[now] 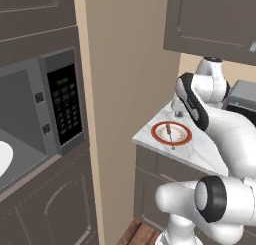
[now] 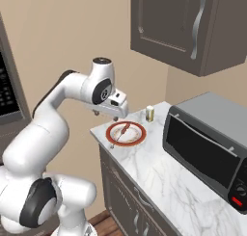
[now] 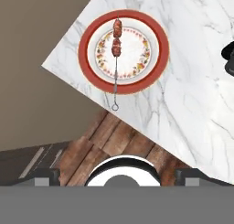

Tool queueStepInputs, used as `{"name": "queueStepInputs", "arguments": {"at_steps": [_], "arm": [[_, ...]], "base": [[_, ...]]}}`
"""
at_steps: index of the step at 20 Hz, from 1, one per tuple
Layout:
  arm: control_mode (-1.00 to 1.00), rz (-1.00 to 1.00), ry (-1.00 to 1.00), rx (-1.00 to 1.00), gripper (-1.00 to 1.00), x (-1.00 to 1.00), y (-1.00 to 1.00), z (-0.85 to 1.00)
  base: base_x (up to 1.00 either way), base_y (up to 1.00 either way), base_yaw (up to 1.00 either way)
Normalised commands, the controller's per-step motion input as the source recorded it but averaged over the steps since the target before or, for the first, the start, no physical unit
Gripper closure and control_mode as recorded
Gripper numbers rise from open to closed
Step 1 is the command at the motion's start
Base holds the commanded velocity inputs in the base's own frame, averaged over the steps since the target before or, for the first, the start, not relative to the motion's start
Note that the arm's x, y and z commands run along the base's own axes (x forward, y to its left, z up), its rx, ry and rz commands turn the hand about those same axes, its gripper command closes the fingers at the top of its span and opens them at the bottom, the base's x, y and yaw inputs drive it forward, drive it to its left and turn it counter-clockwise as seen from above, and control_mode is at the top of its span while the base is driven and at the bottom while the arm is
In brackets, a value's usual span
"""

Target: Pick the kebab skewer from the microwave and place it on plate located on the counter.

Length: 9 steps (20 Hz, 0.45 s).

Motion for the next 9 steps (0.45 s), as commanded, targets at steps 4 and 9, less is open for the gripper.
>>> {"name": "queueStepInputs", "arguments": {"at_steps": [4, 9], "arm": [[-1.0, 0.0, -0.1, -0.01, -1.0, -0.94, 0.11, 0.64], [-1.0, 0.0, -0.02, 0.0, -1.0, -0.57, 0.06, 0.48]], "base": [[0.0, 0.0, 0.0], [0.0, 0.0, 0.0]]}}
